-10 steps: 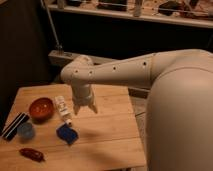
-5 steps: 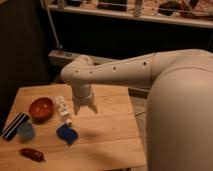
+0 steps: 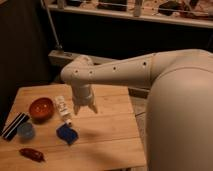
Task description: Place the white sponge in the ceramic bowl
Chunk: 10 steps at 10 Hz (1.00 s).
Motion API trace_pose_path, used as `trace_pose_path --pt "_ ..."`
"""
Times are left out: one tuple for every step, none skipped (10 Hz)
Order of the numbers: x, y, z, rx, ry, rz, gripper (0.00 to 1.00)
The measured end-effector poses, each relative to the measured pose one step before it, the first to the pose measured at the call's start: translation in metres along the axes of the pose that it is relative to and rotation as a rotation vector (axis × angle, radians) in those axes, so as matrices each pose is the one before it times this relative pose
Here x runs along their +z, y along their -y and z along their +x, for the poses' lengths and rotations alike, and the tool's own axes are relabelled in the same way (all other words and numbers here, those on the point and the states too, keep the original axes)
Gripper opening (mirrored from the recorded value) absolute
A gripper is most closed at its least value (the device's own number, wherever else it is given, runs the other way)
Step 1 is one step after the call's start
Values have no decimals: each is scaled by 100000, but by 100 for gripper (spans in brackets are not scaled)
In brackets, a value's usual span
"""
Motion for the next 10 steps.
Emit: trace_pose_path --pt "-1 2 0 4 1 3 65" --pt "1 2 1 2 -1 5 65" --pt "-2 0 0 -1 3 -1 65" --pt "3 -2 1 -2 -6 1 65" --pt "0 -3 0 -8 0 0 65" --pt "0 3 -1 9 0 1 65" --pt "0 1 -1 -3 4 1 65" --pt "1 -11 21 -122 -7 -59 65" --pt "-16 -79 9 -718 358 -505 65" --pt "54 -471 -189 -2360 1773 -1446 65"
